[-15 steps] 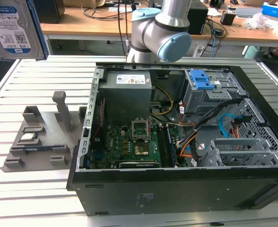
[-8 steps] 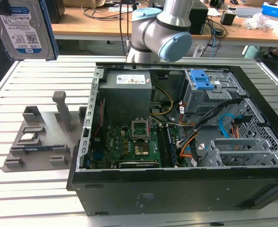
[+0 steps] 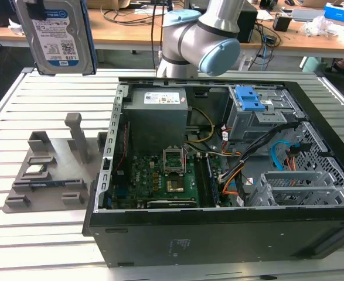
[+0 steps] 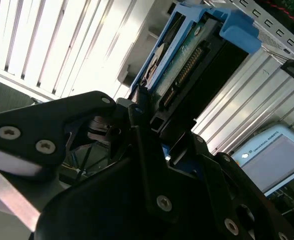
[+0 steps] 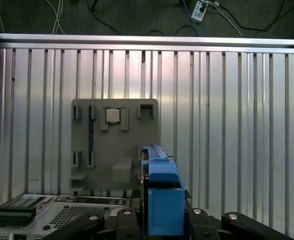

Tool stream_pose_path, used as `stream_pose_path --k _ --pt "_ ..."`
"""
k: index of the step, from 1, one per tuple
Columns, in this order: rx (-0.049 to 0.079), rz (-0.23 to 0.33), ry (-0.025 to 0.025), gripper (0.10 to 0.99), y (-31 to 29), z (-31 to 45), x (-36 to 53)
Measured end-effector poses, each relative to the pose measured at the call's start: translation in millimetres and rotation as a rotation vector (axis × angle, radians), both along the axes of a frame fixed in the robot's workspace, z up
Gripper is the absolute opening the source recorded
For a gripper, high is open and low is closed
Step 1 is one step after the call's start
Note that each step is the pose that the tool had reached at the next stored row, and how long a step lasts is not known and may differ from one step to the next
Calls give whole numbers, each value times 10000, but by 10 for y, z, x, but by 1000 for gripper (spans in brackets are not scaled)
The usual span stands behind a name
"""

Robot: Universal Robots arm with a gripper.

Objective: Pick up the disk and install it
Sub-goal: 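Pick up the disk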

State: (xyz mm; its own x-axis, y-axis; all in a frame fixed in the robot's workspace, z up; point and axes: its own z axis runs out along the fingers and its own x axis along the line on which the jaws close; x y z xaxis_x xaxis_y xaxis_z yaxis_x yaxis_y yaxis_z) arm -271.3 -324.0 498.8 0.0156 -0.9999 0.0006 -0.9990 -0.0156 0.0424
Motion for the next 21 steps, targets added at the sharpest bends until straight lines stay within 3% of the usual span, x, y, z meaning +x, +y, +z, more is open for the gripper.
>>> stream_pose_path --k 7,9,19,21 --pt "0 -2 5 365 0 0 316" --pt "0 0 8 365 0 1 449" --pt "0 0 16 365 0 1 815" --pt "0 1 19 365 0 0 950"
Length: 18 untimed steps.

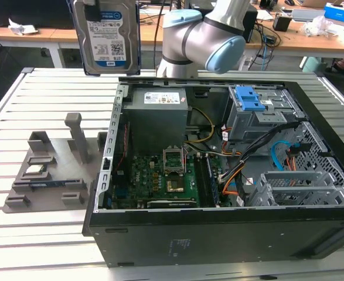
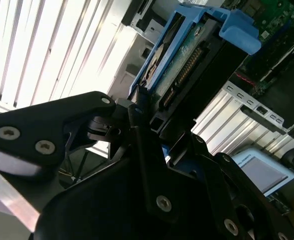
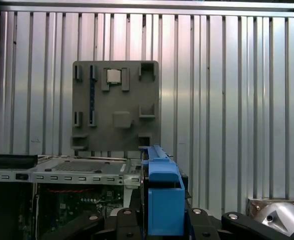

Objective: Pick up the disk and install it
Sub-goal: 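Pick up the disk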

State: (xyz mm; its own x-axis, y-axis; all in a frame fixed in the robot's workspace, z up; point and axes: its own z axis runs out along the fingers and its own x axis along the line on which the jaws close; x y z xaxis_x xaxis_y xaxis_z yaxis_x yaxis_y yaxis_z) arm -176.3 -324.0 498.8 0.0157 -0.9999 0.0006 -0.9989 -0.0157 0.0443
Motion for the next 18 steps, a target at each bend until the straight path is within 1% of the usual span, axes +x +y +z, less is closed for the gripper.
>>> stream_pose_path --k 2,8,10,11,15,18 --pt "0 -2 3 365 0 0 112" --pt "-1 0 10 365 0 0 309" --pt "0 0 16 365 0 0 470" --pt "1 -3 16 365 0 0 514" --pt "-1 -2 18 365 0 0 634" --pt "0 -2 20 365 0 0 760"
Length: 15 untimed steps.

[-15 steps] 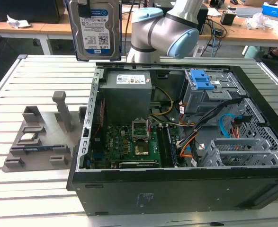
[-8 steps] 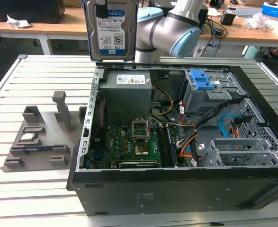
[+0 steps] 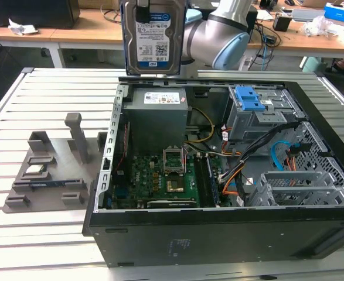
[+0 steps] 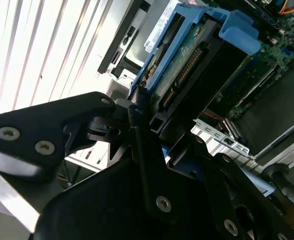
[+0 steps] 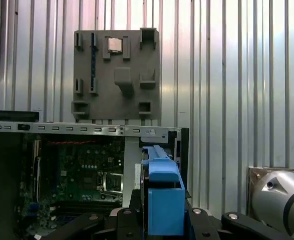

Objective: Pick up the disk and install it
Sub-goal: 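Pick up the disk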

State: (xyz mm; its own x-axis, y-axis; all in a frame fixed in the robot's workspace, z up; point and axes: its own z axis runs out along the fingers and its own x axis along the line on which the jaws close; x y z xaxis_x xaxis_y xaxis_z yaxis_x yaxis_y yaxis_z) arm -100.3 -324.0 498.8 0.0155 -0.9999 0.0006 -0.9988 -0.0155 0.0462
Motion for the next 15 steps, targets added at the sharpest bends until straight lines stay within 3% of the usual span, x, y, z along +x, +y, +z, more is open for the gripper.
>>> stream_pose_path --k 5,12,15 --pt "0 0 1 365 0 0 116" --pt "0 1 4 365 0 0 415" --pt "0 0 5 365 0 0 585"
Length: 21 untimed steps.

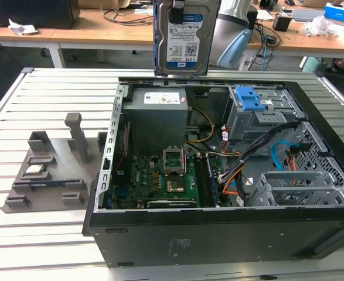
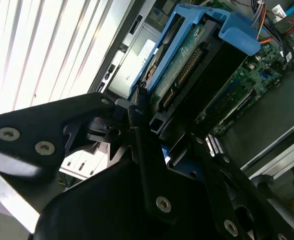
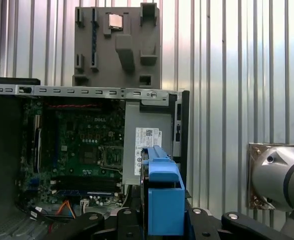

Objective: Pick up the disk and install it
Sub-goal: 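Pick up the disk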

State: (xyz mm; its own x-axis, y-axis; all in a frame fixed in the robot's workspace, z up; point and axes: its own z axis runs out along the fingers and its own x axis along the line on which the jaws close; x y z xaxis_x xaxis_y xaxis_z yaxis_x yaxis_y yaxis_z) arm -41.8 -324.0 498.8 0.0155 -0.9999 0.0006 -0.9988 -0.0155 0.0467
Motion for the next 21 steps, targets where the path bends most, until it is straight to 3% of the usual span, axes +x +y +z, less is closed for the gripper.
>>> stream_pose_path --k 6,14,19,21 --pt "0 1 5 365 0 0 198" --pt "0 1 22 365 0 0 589" --pt "1 0 22 365 0 0 594" --pt "0 1 21 365 -34 0 594"
